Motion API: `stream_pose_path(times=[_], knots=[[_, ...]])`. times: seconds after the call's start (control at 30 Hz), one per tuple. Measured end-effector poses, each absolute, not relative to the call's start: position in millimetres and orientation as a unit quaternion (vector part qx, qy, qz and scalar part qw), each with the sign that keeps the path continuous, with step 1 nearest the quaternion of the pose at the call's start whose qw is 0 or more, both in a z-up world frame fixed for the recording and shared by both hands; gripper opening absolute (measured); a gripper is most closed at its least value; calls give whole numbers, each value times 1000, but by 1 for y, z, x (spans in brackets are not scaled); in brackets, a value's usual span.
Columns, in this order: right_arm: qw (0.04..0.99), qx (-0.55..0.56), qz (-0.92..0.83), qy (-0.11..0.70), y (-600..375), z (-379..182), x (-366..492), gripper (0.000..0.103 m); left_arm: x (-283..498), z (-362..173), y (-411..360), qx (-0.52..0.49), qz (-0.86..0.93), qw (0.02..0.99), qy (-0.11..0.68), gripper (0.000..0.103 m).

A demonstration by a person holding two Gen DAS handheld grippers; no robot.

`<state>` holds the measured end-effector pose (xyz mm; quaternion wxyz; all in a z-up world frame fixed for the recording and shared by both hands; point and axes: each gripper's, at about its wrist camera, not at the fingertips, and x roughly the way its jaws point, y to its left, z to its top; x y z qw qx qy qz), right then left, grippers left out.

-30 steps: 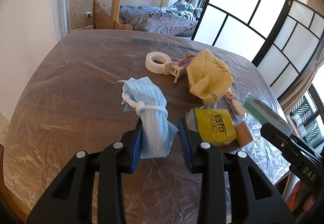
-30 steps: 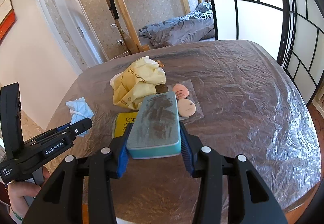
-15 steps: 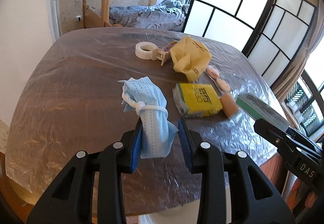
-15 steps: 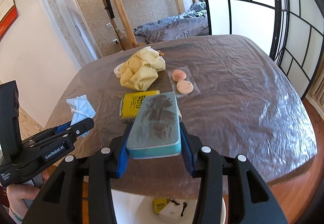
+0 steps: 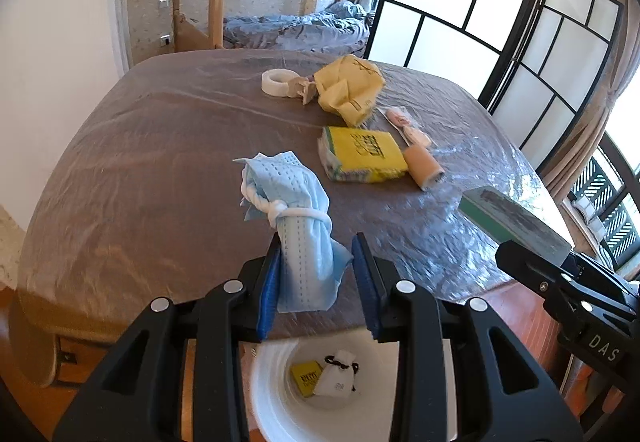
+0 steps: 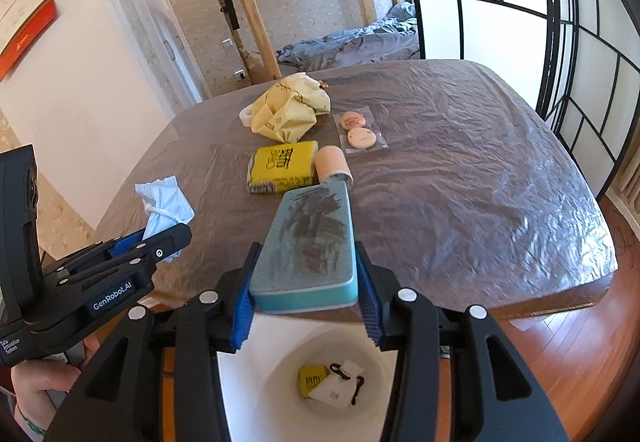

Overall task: Collect trash
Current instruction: 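Carry the blue mask and teal sponge with both tools over the white bin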

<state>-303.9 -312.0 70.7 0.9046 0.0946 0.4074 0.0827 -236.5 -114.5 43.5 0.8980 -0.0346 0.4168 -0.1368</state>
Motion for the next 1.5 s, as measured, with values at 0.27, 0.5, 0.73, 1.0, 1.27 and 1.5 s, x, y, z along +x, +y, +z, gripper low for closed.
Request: stream_pose_path(times=[0.27, 0.5, 0.73, 1.0, 1.27, 1.5], knots=[[898, 87, 99, 420, -329, 63, -343, 43, -283, 40, -140, -37, -122, 899, 419, 36], [888, 80, 123, 436, -330, 52, -371, 43, -319, 29, -147, -41, -104, 896, 430, 36], [881, 78, 126, 450, -327, 43, -384, 43, -333, 20, -147, -38, -100, 891, 442, 36], [875, 81, 120, 462, -324, 34, -385, 43, -336, 7, -144, -31, -103, 884, 456, 36], [869, 74, 107, 477, -321, 20, -382, 43, -336, -11, -146, -18, -108, 873, 474, 36], [864, 73, 101, 488, -318, 9, -377, 43, -333, -23, -147, -3, -109, 867, 486, 36]])
